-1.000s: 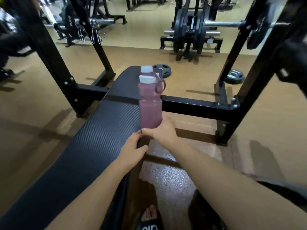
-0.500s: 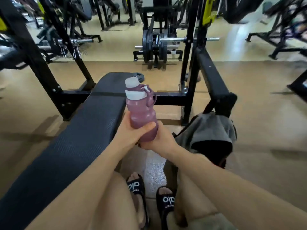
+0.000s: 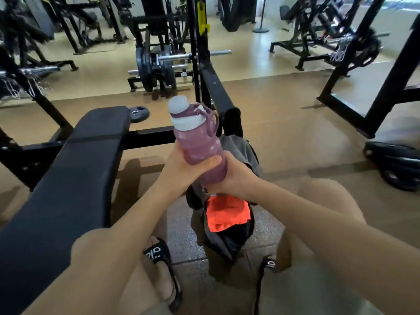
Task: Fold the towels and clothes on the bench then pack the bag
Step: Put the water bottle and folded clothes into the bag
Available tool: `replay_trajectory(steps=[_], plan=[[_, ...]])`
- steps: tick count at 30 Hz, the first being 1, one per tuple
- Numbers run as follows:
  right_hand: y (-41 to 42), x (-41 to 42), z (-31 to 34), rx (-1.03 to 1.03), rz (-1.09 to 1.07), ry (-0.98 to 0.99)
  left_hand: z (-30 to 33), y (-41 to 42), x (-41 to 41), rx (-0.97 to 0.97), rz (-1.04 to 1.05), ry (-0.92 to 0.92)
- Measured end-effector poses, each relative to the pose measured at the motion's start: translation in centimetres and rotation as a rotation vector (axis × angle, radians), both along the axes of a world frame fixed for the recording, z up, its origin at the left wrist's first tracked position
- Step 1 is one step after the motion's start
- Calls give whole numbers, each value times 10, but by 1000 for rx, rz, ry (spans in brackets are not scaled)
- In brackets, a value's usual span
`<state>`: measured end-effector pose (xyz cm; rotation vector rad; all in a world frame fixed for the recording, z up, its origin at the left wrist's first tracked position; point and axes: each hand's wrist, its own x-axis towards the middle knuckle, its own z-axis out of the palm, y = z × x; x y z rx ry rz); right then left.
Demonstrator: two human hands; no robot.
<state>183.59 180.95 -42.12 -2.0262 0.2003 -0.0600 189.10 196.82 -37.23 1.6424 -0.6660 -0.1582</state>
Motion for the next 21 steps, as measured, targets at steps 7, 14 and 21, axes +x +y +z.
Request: replay_trajectory(steps=[7, 14, 21], plan=[[-70, -50, -20, -23, -54, 59, -29, -65, -22, 7, -119, 171], [-140, -54, -53, -15, -57, 154, -64, -139, -25, 129, -136, 149], [-205, -40, -78, 23, -72, 174, -84, -209, -8, 195, -181, 117]])
